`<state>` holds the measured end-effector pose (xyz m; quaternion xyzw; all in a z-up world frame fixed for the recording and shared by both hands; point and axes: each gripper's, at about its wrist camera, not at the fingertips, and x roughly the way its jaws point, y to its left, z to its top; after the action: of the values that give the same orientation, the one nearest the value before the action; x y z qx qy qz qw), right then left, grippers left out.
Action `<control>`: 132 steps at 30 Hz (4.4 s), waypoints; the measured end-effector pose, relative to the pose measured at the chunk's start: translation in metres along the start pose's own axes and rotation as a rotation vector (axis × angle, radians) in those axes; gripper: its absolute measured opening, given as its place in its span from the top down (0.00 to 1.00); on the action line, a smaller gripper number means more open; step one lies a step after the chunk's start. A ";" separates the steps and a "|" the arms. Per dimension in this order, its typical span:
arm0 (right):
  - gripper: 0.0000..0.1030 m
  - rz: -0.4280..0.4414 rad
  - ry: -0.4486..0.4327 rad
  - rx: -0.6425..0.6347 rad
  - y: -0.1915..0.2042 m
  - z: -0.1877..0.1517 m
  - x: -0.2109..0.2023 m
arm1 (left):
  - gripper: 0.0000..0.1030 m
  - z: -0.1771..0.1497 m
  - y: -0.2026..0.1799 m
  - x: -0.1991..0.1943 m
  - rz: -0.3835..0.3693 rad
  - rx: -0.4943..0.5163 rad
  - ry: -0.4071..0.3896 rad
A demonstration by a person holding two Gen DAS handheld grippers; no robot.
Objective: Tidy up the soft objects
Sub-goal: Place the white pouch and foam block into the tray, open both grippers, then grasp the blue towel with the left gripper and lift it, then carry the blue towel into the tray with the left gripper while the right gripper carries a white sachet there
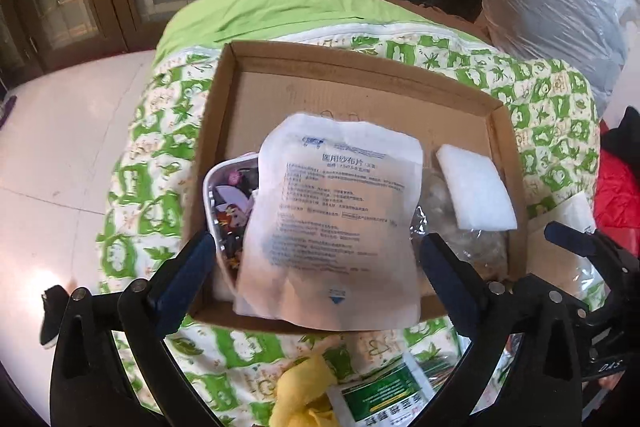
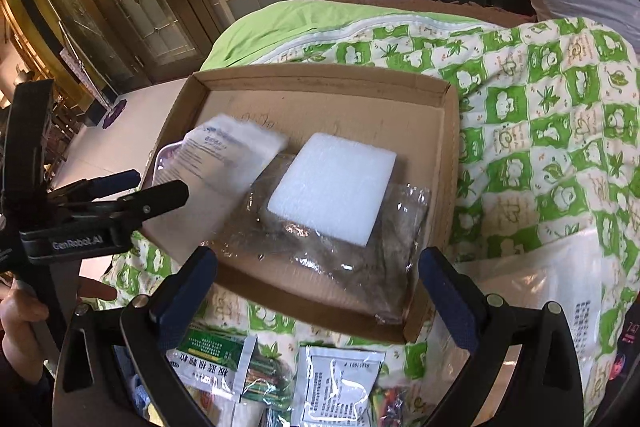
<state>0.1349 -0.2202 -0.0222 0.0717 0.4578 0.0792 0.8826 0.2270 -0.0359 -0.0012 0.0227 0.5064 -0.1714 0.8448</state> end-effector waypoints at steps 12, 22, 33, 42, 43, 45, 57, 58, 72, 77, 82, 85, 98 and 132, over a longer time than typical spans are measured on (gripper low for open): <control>0.02 0.013 0.023 0.082 -0.018 -0.069 -0.004 | 0.01 -0.102 0.010 -0.041 -0.020 -0.032 -0.013; 0.02 -0.033 0.062 0.010 -0.005 -0.084 -0.005 | 0.01 -0.133 -0.004 -0.054 -0.049 0.076 0.096; 0.02 -0.042 0.081 -0.068 0.016 -0.093 0.001 | 0.01 -0.169 0.013 -0.068 0.048 0.140 0.237; 0.02 -0.045 0.124 -0.057 0.014 -0.098 0.008 | 0.20 -0.175 0.047 -0.021 -0.007 -0.051 0.432; 0.02 -0.044 0.128 -0.049 0.012 -0.098 0.007 | 0.24 -0.176 0.046 -0.022 -0.018 -0.052 0.426; 0.02 -0.038 0.141 -0.031 0.006 -0.097 0.005 | 0.42 -0.177 0.041 -0.028 -0.019 -0.025 0.397; 0.03 -0.026 0.279 0.039 -0.010 -0.091 0.021 | 0.48 -0.134 0.032 -0.076 -0.084 -0.098 0.077; 0.03 -0.029 0.282 0.036 -0.010 -0.091 0.023 | 0.48 -0.131 0.027 -0.073 -0.082 -0.082 0.073; 0.19 -0.117 0.298 -0.006 -0.005 -0.093 0.051 | 0.43 -0.136 0.023 -0.018 -0.033 -0.070 0.171; 0.65 -0.047 0.253 0.074 -0.014 -0.089 0.027 | 0.43 -0.139 0.021 -0.022 -0.025 -0.067 0.158; 0.72 -0.001 0.238 0.121 -0.023 -0.089 0.015 | 0.46 -0.141 0.016 -0.029 -0.010 -0.035 0.129; 0.74 0.034 0.236 0.120 -0.028 -0.090 0.006 | 0.46 -0.140 0.015 -0.028 -0.008 -0.032 0.129; 0.67 0.073 0.244 0.139 -0.029 -0.081 0.008 | 0.46 -0.140 0.012 -0.026 -0.004 -0.027 0.133; 0.87 0.107 0.081 0.175 -0.054 -0.072 -0.051 | 0.49 -0.114 -0.001 -0.077 -0.066 -0.029 0.008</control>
<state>0.0511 -0.2793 -0.0334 0.1696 0.4940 0.0888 0.8481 0.0969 0.0084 0.0098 -0.0057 0.5128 -0.1917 0.8368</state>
